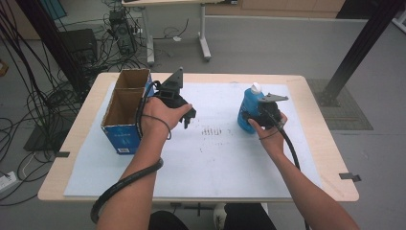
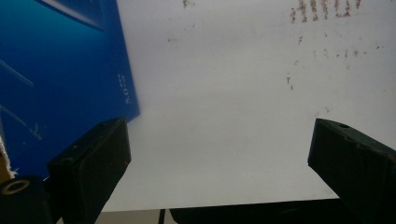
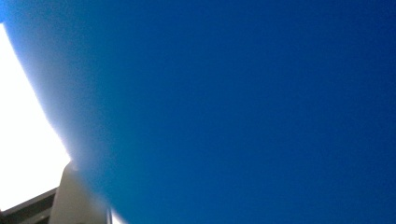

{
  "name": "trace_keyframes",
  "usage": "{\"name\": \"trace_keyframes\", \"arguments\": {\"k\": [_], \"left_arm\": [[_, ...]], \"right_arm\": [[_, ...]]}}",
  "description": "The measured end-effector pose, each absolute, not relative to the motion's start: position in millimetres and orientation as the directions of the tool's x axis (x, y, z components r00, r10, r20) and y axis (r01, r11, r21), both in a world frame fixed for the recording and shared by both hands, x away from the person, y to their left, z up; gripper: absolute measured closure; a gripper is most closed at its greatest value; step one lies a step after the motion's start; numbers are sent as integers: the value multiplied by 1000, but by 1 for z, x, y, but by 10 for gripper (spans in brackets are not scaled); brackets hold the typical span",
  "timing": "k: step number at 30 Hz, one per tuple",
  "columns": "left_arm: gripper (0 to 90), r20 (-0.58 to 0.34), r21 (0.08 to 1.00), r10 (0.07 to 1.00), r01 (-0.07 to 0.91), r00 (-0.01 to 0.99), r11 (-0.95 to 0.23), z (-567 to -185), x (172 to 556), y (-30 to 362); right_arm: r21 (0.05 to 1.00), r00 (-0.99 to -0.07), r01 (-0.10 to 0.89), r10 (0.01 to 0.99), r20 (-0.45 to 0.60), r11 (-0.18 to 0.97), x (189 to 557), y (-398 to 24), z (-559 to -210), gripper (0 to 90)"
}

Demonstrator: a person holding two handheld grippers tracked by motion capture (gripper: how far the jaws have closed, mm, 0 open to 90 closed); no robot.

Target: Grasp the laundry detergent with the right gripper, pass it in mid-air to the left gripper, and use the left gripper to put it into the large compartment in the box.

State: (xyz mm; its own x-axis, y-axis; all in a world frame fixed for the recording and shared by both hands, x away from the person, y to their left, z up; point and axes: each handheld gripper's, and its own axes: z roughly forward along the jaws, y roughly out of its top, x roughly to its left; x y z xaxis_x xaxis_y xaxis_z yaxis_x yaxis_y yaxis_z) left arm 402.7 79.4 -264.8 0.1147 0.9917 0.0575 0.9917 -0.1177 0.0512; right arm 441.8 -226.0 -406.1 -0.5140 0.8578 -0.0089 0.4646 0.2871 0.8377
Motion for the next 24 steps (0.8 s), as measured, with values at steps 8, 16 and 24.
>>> {"name": "trace_keyframes", "arguments": {"k": [8, 16, 24], "left_arm": [[63, 58, 47, 991, 992, 117, -120, -266, 404, 79], [63, 59, 50, 992, 992, 116, -119, -265, 404, 79], [63, 62, 52, 991, 991, 120, -124, -263, 404, 77]], "right_arm": [[848, -533, 447, 846, -4, 286, 442, -224, -406, 402], [848, -534, 448, 845, -2, 285, 442, -224, -406, 411], [848, -538, 445, 843, -4, 288, 442, -224, -406, 418]]}}
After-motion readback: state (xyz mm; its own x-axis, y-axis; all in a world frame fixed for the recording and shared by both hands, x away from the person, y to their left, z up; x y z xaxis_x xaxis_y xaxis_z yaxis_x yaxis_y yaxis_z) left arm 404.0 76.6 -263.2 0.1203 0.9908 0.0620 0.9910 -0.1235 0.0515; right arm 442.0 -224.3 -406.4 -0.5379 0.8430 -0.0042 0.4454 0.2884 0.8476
